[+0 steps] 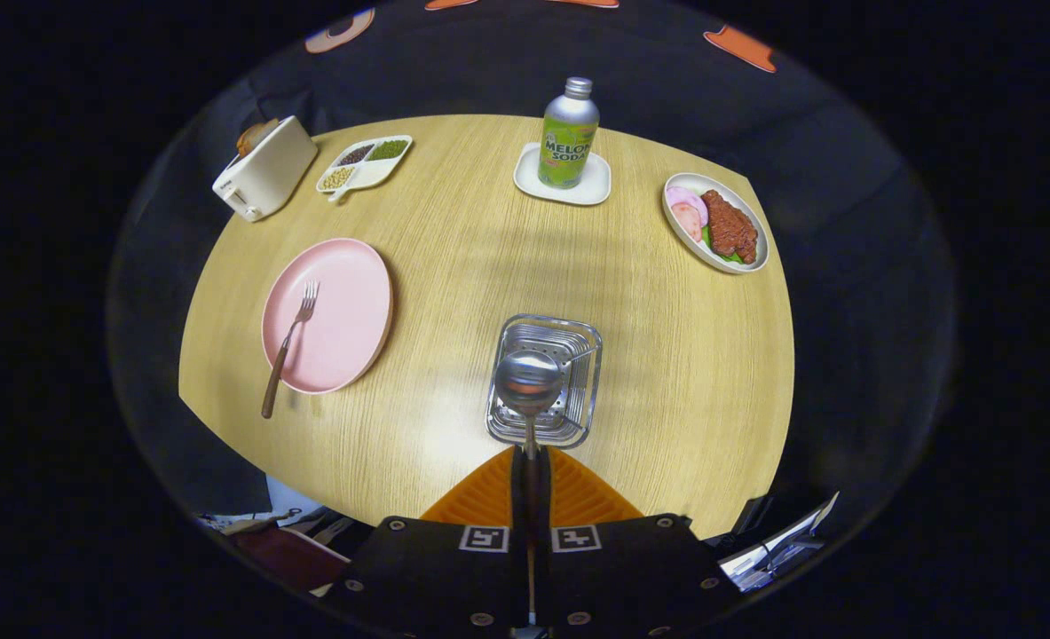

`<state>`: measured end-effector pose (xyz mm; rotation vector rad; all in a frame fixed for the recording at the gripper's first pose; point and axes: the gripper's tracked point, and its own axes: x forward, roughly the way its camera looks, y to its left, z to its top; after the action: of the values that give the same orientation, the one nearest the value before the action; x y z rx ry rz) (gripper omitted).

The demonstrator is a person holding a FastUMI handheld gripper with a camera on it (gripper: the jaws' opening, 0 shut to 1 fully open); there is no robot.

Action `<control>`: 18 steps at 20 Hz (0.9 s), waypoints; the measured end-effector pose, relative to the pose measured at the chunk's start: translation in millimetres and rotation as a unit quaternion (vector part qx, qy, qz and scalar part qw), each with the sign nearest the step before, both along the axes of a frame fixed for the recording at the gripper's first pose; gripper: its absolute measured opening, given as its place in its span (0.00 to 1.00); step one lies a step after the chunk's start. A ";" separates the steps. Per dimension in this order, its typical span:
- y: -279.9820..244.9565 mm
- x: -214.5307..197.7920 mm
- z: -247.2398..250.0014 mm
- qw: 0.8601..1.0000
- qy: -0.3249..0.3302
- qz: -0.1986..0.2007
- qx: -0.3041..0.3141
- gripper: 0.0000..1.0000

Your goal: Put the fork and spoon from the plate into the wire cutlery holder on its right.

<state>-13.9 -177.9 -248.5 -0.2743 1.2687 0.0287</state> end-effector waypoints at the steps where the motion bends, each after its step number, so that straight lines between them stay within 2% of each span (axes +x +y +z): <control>1: -0.9 1.4 -3.7 1.000 0.012 -0.001 -0.001 0.03; 8: -9.6 15.9 -27.8 0.997 0.075 -0.002 -0.017 0.04; 15: -13.6 26.8 -46.2 0.994 0.107 -0.011 -0.030 0.04; 18: -11.5 27.2 -51.0 0.993 0.110 -0.003 -0.032 0.04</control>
<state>13.2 -189.4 -299.5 -0.3299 1.4910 0.0133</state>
